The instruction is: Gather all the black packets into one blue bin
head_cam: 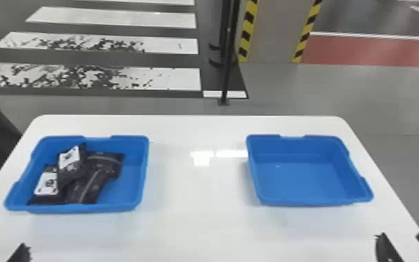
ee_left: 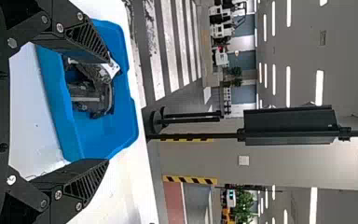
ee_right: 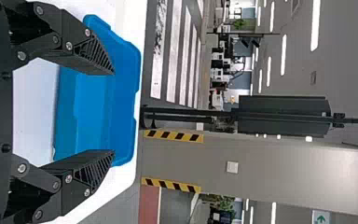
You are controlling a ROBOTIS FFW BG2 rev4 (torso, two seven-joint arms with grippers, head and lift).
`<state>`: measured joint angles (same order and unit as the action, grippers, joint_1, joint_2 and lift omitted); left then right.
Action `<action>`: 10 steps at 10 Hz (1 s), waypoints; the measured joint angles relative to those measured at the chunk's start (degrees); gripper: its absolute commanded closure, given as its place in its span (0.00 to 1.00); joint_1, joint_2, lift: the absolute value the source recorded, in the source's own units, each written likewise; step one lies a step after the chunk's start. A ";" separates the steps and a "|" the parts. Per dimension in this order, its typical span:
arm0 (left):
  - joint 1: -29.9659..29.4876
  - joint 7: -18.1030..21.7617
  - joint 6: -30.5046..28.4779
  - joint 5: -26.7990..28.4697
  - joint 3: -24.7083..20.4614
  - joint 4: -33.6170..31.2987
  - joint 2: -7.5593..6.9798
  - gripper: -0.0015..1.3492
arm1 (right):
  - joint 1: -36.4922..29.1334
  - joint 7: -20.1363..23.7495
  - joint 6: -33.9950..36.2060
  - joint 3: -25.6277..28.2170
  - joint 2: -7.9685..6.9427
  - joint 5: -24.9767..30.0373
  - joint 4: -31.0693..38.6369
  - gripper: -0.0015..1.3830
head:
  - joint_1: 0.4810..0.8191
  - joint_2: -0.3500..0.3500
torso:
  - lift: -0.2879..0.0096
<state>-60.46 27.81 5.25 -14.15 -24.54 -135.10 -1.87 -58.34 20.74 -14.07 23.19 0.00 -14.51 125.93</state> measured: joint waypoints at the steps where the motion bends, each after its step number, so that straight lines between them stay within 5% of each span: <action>1: 0.00 0.00 -0.05 -0.02 0.07 0.02 -0.04 0.22 | 0.00 0.00 0.00 0.00 0.00 0.00 -0.01 0.34 | 0.63 0.37 | 0.60; 10: 1.04 0.04 0.24 -0.99 0.98 1.08 -0.54 0.22 | 0.74 0.09 0.00 0.00 0.00 -0.45 -0.69 0.33 | 0.63 0.36 | 0.60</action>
<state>-59.42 27.85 5.50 -15.14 -23.56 -134.02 -2.41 -57.60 20.83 -14.07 23.19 0.00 -14.96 125.25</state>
